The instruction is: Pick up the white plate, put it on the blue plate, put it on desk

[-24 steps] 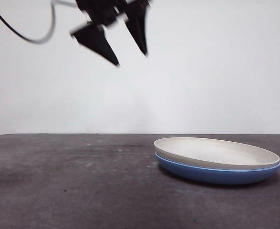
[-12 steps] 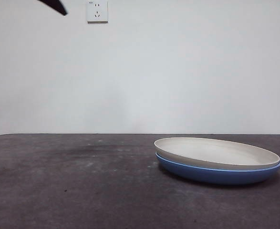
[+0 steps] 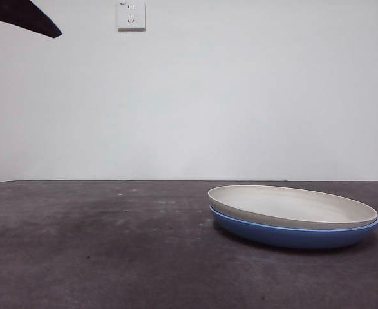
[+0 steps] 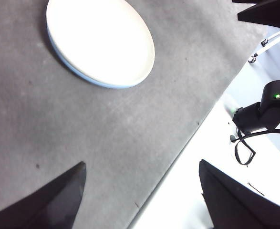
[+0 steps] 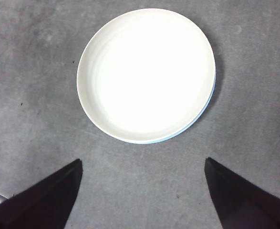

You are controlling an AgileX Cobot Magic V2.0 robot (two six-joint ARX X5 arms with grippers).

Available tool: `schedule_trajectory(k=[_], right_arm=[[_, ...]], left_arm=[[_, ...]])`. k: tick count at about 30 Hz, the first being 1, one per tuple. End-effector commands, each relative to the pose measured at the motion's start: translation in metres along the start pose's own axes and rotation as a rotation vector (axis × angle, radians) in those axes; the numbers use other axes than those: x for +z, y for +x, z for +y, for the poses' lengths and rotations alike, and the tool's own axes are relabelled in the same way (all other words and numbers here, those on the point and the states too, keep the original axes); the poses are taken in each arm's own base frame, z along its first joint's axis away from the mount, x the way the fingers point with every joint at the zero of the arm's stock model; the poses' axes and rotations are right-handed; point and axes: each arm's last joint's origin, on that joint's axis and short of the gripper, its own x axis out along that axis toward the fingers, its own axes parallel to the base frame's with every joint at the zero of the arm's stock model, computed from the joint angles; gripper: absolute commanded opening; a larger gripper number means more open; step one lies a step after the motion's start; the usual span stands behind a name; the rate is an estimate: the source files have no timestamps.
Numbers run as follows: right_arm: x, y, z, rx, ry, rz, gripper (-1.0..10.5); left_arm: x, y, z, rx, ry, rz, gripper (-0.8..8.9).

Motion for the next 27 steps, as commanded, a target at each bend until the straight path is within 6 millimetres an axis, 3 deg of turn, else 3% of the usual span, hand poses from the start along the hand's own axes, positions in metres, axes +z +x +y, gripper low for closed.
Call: schedule_trajectory(k=[1,10,20,27], right_arm=[[0.005,-0.001,0.001,0.004,0.010,-0.011,4.1],[0.013,0.017,-0.007,-0.071,0.038,0.018,4.1],[0.017,0.101,-0.037,-0.088,0.128,0.098,4.1],[0.022,0.141,-0.051,-0.092,0.150,0.121,3.5]], left_arm=[[0.004,0.000,-0.002,-0.014,0.042,-0.017,3.74],[0.004,0.000,-0.002,-0.014,0.042,-0.016,3.74],[0.003,0.000,-0.002,-0.014,0.040,-0.013,3.74],[0.003,0.000,-0.002,-0.014,0.040,-0.013,3.74]])
